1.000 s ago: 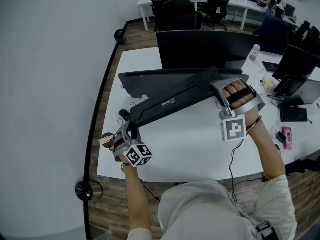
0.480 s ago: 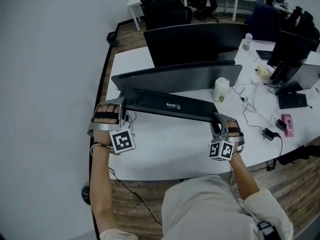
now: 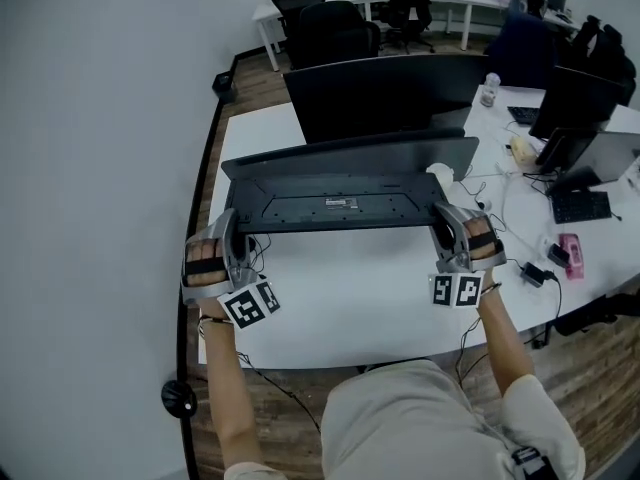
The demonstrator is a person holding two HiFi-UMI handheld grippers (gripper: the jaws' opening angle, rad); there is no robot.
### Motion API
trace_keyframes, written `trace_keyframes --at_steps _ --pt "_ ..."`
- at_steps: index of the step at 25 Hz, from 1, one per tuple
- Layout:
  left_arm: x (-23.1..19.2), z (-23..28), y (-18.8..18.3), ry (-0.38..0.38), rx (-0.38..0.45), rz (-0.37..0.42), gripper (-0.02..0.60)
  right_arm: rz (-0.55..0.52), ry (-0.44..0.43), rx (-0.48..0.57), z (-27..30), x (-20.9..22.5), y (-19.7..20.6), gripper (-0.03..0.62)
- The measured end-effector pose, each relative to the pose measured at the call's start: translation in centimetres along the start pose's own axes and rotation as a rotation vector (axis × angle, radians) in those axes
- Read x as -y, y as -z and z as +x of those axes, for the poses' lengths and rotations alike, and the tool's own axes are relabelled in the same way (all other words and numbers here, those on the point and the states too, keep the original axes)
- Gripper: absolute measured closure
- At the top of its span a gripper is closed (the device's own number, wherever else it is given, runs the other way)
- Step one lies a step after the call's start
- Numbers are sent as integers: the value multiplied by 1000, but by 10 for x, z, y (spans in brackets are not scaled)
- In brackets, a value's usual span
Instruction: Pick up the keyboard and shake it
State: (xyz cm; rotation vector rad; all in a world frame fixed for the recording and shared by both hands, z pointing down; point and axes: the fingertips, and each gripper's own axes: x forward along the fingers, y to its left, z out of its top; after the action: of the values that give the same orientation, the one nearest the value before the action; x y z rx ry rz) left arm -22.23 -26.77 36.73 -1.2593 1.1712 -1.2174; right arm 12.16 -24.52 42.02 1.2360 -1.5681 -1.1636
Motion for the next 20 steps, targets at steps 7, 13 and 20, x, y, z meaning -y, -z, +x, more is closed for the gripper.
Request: trace_keyframes --at_steps 7,13,20 --pt "-43 -44 1 -260 -12 -143 462 -293 221 111 -17 116 -31 464" --pt "-104 -86 0 -456 -9 -210 464 -366 470 160 -55 193 -58 464" --pt "-148 -112 0 -620 10 -198 463 -309 549 201 -78 226 -75 461"
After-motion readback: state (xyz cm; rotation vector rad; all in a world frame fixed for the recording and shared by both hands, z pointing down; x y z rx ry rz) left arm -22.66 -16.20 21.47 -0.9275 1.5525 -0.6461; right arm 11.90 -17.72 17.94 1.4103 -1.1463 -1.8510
